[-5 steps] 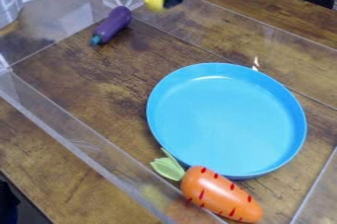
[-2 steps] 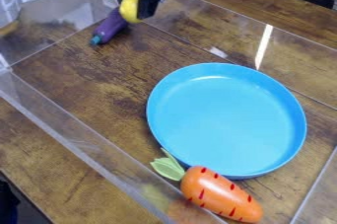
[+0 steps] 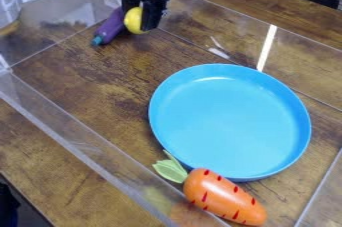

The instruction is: Remove the lemon from the blue tray and put it on the table

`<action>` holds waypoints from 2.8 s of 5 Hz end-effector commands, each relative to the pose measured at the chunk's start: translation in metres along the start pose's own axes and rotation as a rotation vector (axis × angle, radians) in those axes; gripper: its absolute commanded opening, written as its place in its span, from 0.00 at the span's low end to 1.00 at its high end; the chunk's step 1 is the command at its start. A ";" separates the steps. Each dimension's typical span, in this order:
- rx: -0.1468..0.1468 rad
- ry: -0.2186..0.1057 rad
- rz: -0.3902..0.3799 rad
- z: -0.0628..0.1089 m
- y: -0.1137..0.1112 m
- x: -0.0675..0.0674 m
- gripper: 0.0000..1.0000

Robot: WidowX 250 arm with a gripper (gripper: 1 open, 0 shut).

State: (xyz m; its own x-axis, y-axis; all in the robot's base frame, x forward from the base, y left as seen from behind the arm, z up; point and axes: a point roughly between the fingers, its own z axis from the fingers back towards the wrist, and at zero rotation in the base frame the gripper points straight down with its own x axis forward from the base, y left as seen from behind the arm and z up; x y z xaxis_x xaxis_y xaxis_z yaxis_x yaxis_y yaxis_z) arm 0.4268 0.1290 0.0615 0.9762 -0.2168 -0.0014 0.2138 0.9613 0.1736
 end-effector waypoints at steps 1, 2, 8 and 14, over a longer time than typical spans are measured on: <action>0.038 -0.061 0.006 0.024 0.006 0.008 0.00; 0.040 -0.060 0.003 0.024 0.003 0.011 0.00; 0.058 -0.073 -0.062 0.060 -0.011 0.027 0.00; 0.057 -0.030 -0.198 -0.008 -0.012 0.020 0.00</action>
State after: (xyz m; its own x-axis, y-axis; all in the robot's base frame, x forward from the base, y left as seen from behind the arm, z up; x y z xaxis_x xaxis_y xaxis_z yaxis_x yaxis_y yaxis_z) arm 0.4450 0.1047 0.0382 0.9066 -0.4202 -0.0375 0.4184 0.8841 0.2083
